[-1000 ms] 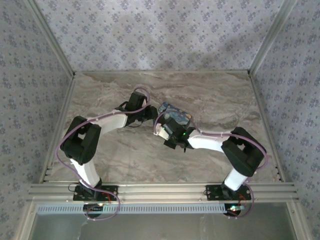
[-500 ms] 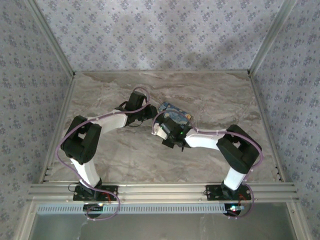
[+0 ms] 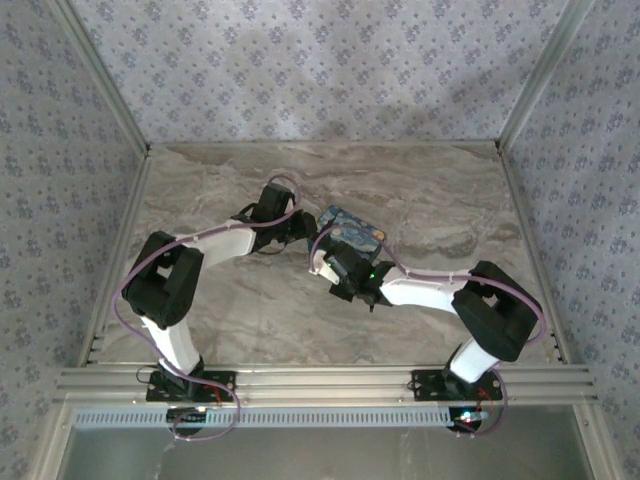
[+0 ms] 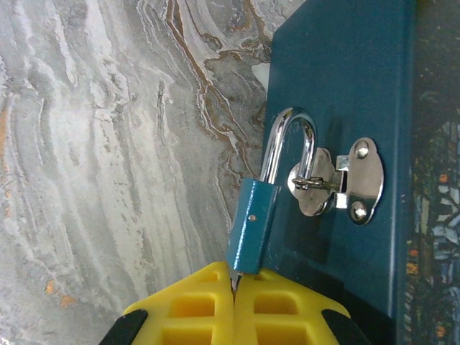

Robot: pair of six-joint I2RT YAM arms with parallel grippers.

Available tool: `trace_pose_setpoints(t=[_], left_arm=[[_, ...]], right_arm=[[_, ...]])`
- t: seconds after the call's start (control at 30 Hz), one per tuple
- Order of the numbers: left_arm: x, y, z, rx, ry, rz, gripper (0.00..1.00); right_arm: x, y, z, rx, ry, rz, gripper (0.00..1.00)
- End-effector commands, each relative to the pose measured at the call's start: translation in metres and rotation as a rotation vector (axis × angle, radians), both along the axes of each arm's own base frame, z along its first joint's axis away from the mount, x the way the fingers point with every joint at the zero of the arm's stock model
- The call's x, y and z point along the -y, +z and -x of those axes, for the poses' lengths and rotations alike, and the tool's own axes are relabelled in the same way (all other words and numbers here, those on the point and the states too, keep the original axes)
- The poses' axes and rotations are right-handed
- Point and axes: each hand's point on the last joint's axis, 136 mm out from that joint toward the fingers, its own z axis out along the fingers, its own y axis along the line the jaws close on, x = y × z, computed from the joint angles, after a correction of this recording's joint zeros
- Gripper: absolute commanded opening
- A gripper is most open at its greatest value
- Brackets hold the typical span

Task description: Unlock a padlock with a key

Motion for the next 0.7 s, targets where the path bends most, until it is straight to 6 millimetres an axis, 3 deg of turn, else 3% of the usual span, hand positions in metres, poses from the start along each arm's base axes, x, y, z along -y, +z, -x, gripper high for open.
trace_pose_setpoints(t=[0.0,0.13,0.33,0.67], left_arm=[[-0.005,-0.037,0.017,-0.114,-0.005,-0.064,0.23],[0.001,-0.041,0.020,-0.130,-0.023,-0.053,0.22],[0.002,-0.045,0.023,-0.143,-0.026,-0.044,0.17],[0.004,-0.049,0.023,-0.152,-0.034,-0.038,0.14]], right_arm=[[-0.009,0.012,-0.004,0.070,0.036,-0.008,0.00],[-0.022,0.005,-0.015,0.108,0.101,0.020,0.00],[-0.053,0.014,-0.036,0.146,0.164,-0.022,0.00],[-0.049,0.040,-0.049,0.269,0.145,-0.053,0.00]])
